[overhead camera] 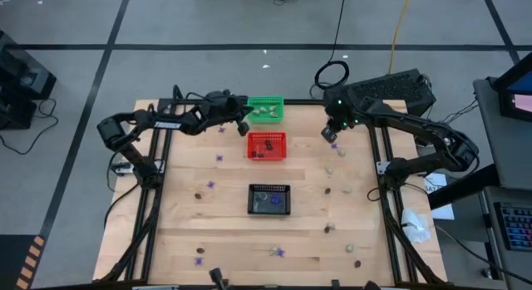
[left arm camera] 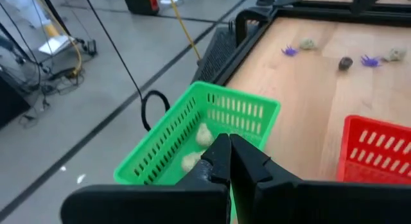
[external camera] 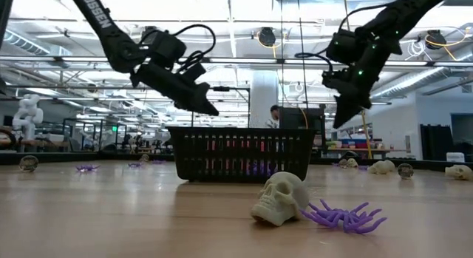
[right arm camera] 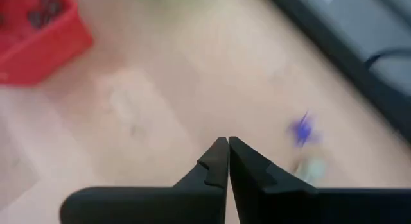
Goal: Sort Halloween decoration
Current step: Put the violet spider toy into the black basket
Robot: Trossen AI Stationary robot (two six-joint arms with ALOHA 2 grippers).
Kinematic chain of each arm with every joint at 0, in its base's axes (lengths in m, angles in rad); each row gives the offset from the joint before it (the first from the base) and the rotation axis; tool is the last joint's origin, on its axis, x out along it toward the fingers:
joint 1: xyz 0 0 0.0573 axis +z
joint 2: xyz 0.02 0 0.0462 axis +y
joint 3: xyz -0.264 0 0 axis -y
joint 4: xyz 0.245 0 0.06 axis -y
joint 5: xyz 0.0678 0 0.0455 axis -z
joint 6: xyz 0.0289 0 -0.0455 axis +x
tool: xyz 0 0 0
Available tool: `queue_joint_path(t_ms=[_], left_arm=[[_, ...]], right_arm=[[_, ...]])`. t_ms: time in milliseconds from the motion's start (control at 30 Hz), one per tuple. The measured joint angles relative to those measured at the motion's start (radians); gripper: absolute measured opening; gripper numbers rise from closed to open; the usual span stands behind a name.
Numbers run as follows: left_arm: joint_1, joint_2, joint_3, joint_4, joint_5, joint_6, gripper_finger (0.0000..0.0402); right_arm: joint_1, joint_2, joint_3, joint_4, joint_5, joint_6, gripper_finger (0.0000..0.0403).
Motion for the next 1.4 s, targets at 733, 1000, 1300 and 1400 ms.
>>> queue_joint_path(t_ms=[733, 1000, 1300, 1400], left_arm=[[0.001, -0.023, -0.025, 0.001, 0.029, 0.057, 0.0000], [0.001, -0.022, -0.025, 0.000, 0.043, 0.057, 0.0000], [0.001, -0.021, -0.025, -0.019, 0.045, 0.056, 0.0000], [0.001, -0.021, -0.025, -0.034, 0.045, 0.056, 0.0000]], right_arm=[[0.022, 0.248, 0.004, -0.234, 0.002, 0.261, 0.0136], [-0.001, 0.281, 0.004, -0.196, 0.001, 0.239, 0.0131], [-0.039, 0.328, 0.009, -0.180, -0.022, 0.188, 0.0130], [-0.042, 0.347, 0.009, -0.184, -0.028, 0.168, 0.0127]])
